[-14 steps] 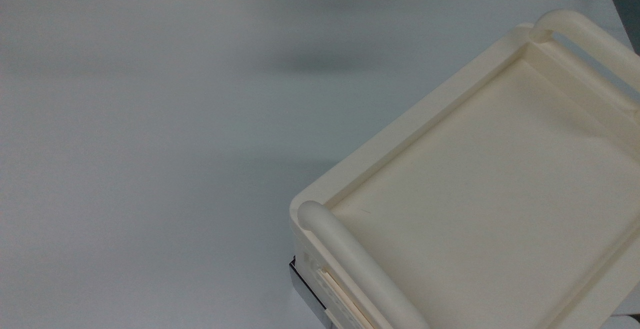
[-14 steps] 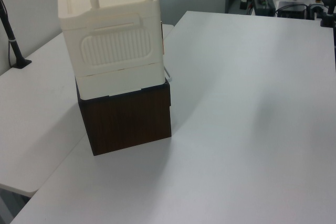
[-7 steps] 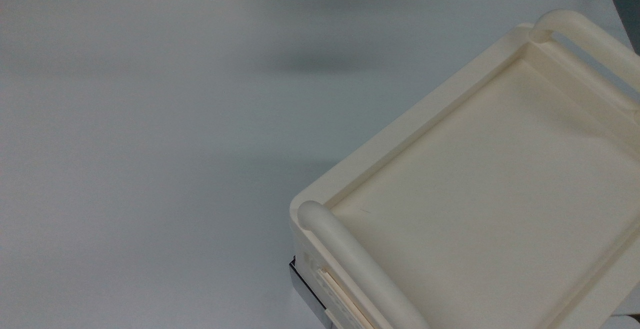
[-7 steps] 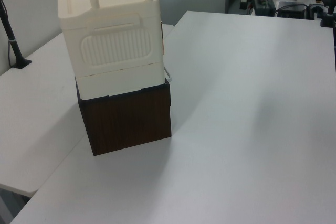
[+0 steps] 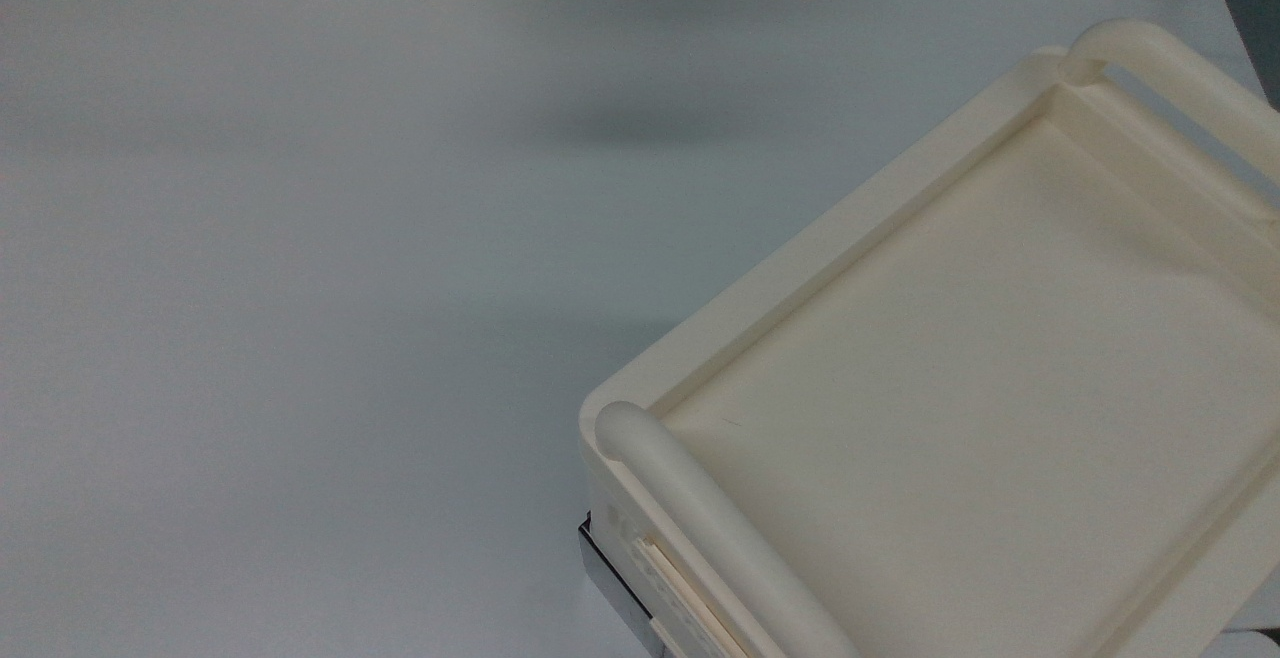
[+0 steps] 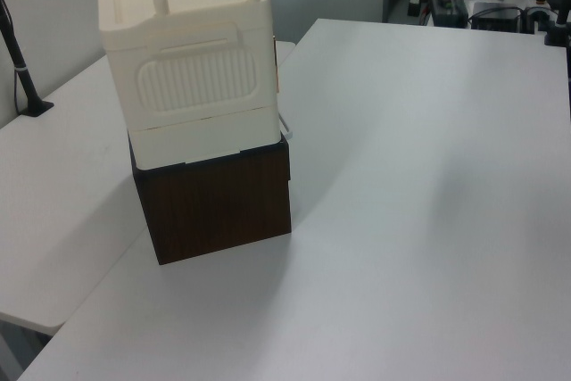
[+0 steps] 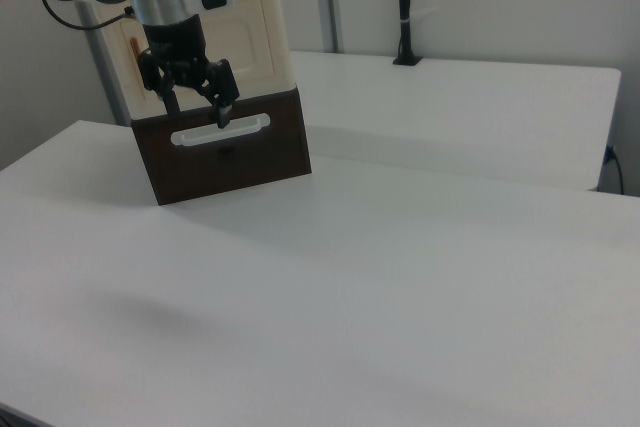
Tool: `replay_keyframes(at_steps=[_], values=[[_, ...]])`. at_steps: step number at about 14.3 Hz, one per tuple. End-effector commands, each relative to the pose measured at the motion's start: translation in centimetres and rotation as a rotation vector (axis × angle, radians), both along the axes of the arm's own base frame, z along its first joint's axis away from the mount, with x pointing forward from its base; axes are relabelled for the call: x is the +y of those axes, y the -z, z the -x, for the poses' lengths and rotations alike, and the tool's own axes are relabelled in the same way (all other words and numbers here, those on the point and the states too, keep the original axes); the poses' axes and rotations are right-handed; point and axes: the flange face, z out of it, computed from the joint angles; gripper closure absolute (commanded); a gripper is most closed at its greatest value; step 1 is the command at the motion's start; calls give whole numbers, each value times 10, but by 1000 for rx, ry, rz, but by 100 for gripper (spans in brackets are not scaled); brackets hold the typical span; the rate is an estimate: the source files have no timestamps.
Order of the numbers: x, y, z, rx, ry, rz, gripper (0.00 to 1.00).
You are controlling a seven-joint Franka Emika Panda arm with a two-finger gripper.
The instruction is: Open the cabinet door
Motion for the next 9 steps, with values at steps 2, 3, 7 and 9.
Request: replay_keyframes(at_steps=[2,3,7,9], values=[[-1,-4,3,-7,-2,14,0],[0,-4,3,-9,-11,13,0],[6,-8,5,-23,-209,30,0],[14,-11,5,-30,-235,33,0]])
